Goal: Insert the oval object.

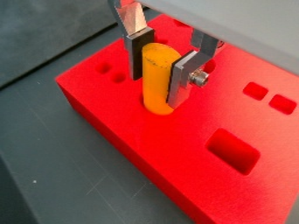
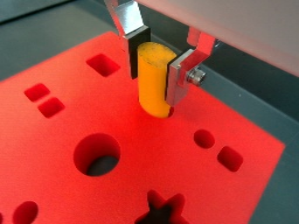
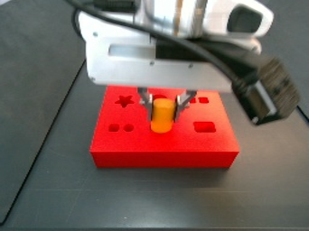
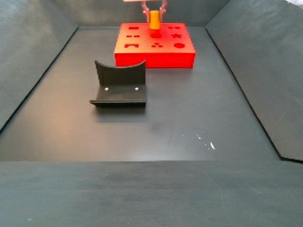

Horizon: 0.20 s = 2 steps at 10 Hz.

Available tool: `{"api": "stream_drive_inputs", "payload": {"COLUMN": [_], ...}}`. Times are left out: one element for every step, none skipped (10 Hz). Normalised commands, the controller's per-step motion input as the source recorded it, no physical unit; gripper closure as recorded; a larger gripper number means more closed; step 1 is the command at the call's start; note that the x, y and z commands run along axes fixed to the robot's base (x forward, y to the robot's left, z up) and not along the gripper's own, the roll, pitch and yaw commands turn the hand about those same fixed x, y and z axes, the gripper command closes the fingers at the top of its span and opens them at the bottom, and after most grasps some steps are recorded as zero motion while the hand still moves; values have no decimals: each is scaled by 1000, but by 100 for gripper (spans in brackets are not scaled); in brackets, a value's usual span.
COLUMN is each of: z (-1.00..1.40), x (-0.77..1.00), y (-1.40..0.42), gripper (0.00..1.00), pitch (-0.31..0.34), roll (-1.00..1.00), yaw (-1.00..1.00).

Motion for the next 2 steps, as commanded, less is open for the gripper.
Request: {"api": "stream_drive_inputs", "payload": {"z": [0,0], "x": [-40,0], "y": [-31,0], "gripper": [100,100], "pitch": [-20,0], "roll": [30,0], "yaw": [0,0]}}
